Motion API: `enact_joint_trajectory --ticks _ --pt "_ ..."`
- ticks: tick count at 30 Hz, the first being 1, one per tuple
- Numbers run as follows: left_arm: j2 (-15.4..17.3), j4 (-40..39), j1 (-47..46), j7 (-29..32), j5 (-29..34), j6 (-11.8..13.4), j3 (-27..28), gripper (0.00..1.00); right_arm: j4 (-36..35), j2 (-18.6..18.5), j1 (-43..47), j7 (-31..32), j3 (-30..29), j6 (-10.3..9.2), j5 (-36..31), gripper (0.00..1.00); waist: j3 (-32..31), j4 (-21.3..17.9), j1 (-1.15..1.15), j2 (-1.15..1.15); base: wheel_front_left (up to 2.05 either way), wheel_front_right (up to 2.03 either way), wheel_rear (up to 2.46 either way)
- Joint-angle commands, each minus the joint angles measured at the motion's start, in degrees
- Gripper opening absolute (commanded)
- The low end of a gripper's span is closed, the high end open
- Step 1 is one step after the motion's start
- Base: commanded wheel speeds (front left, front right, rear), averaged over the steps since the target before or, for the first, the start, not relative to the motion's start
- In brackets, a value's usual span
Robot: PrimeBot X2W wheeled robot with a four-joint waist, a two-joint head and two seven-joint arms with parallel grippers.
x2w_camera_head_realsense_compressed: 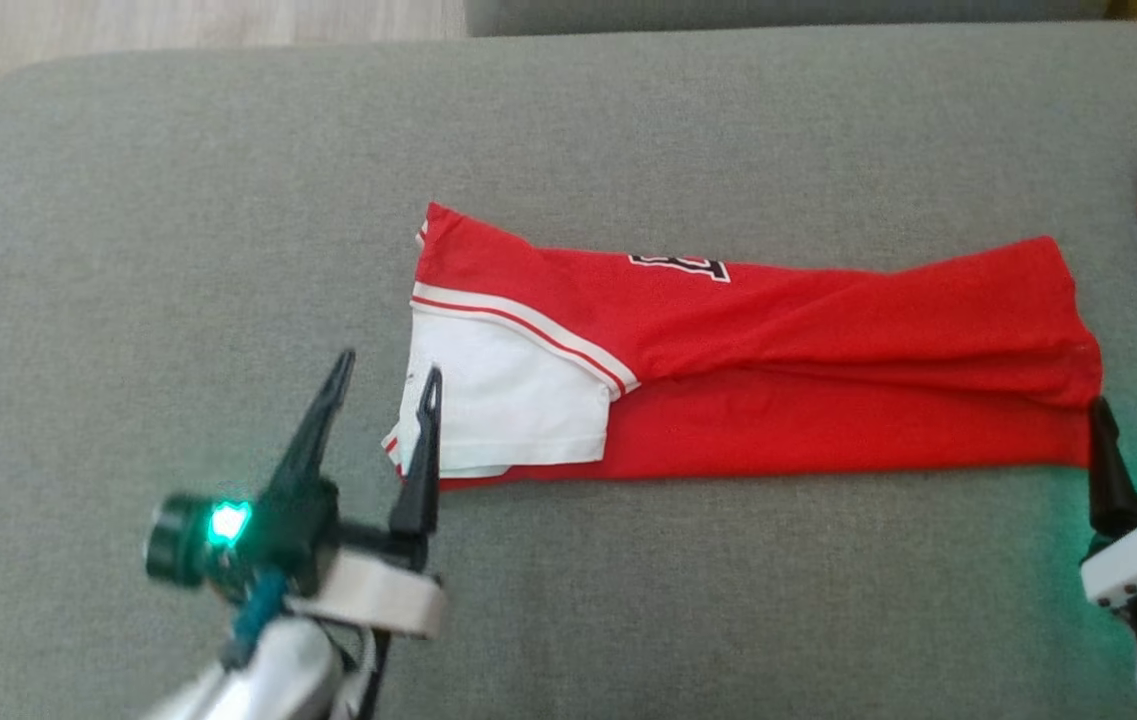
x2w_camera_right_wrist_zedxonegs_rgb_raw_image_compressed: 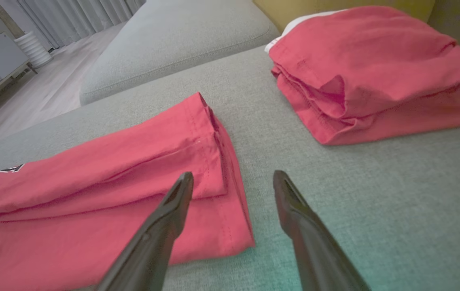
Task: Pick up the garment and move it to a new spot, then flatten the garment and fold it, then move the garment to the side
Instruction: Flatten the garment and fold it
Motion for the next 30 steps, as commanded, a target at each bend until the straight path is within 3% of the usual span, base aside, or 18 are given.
enact_joint_trajectory --ticks 1,7,13,14,15,17,23,30 --pt "0.45 -1.74 0.36 -0.53 1.93 0.78 3.74 1.00 -1.43 -1.24 -1.27 -1.10 0.08 -0.04 -0.74 1.00 -0.41 0.46 0.01 0.00 0.00 0.00 0.00" --pt "-6.88 -4.11 9.42 -0.54 13.48 2.01 12.12 1.00 3.45 -0.45 -4.96 -0.29 -3.00 -0.04 -1.62 1.00 -1.53 3.09 0.01 0.00 0.00 0.00 0.00" --pt "-12.08 -5.24 14.06 -0.54 20.46 -0.75 16.63 1.00 12.31 -1.40 -8.12 3.59 -5.69 -0.04 -3.53 1.00 -1.90 6.20 0.01 0.00 0.00 0.00 0.00" --pt "-12.61 -5.15 14.57 -0.54 21.14 -1.51 17.14 1.00 13.80 -1.44 -8.44 4.56 -5.85 -0.04 -3.50 0.91 -1.92 6.56 0.01 0.00 0.00 0.00 0.00" --pt "-13.00 -5.05 14.97 -0.54 21.90 -2.04 17.83 1.00 15.17 -1.46 -8.76 5.42 -6.07 -0.04 -3.55 0.55 -1.93 6.81 0.01 0.00 0.00 0.00 0.00" --pt "-13.55 -4.75 15.67 -0.54 23.15 -3.12 19.18 1.00 17.07 -1.52 -9.36 6.80 -5.96 -0.04 -3.43 0.03 -1.89 7.21 0.01 0.00 0.00 0.00 0.00" --pt "-15.03 -4.50 17.58 -0.54 25.42 -5.69 23.74 1.00 17.62 -2.72 -10.27 5.85 -5.65 -0.04 -3.12 0.00 -2.44 6.65 0.01 0.00 0.00 0.00 0.00" --pt "-16.82 -4.38 19.21 -0.54 27.40 -8.86 27.43 1.00 13.90 -8.07 -10.67 4.67 -8.18 -0.04 -5.23 0.00 -3.26 3.84 0.01 0.00 0.00 0.00 0.00"
